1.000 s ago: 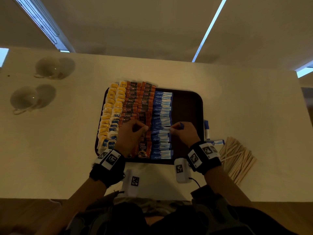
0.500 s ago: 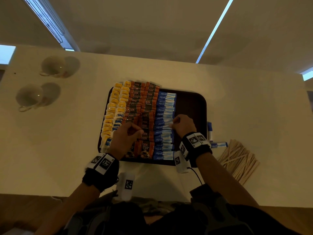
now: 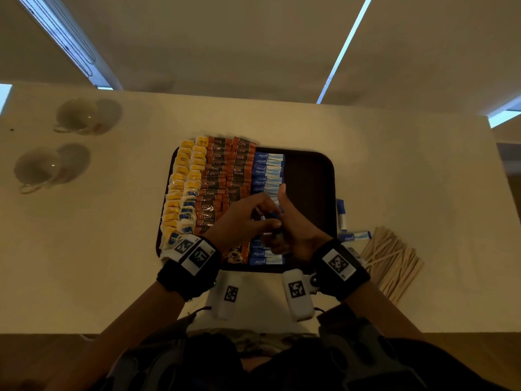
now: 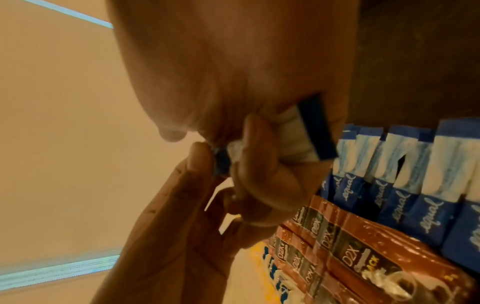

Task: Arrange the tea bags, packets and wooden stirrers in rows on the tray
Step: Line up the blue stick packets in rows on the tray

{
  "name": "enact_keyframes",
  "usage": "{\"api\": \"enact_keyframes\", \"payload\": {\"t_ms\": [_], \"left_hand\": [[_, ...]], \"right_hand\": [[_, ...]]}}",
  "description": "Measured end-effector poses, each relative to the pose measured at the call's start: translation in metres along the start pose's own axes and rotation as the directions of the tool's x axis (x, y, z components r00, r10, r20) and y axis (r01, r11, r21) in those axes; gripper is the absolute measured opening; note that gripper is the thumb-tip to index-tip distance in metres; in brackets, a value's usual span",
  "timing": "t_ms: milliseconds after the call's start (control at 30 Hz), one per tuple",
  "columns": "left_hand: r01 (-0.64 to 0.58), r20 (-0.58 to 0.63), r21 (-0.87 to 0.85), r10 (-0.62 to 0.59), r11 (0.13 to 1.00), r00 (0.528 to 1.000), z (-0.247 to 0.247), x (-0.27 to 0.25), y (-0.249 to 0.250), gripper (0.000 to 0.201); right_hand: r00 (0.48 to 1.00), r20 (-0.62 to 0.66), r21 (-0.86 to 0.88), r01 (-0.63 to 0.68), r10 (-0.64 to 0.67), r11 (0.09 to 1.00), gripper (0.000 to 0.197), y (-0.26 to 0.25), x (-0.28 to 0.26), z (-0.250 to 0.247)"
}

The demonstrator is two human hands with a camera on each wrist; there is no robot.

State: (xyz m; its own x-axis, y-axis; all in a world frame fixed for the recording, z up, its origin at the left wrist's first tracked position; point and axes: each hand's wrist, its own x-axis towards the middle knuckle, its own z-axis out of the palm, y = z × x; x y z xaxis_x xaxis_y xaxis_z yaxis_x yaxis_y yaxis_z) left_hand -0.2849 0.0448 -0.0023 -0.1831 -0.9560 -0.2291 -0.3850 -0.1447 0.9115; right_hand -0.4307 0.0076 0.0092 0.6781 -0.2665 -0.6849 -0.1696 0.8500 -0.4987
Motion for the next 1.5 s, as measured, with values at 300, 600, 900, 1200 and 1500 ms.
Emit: {"api": "enact_keyframes", "payload": {"t_ms": [300,600,900,1200,1500], "left_hand": [[0.065,-0.048,-0.2,-0.076,0.978,0.996,-0.01,-0.019,-0.012,0.005],[0.146,0.06,-0.28,-0.134,0.949,0.989,0.0,-0.024,-0.01,0.015],[0.196,0.126,0.018,-0.197,0.98,0.972,0.008,-0.008,-0.022,0.007],[0.287,-0.268,-0.004,-0.277,0.958,0.923,-0.001,-0.009,-0.036,0.007],[0.384,-0.317,-0.06,-0.382,0.921,0.868,-0.018,-0.041,-0.059,0.01]], "right_hand": [[0.958,-0.286,-0.122,-0.026,-0.01,0.992,0.021,0.025,-0.02,-0.028],[0.799,-0.441,-0.409,0.225,-0.408,0.884,0.02,0.021,-0.028,-0.026],[0.757,-0.514,-0.301,0.28,-0.403,0.911,0.018,0.027,-0.014,-0.023],[0.659,-0.671,-0.285,0.192,-0.339,0.939,0.009,0.013,0.015,-0.053],[0.587,-0.706,-0.48,0.015,-0.397,0.877,0.016,-0.002,0.077,-0.071]]}}
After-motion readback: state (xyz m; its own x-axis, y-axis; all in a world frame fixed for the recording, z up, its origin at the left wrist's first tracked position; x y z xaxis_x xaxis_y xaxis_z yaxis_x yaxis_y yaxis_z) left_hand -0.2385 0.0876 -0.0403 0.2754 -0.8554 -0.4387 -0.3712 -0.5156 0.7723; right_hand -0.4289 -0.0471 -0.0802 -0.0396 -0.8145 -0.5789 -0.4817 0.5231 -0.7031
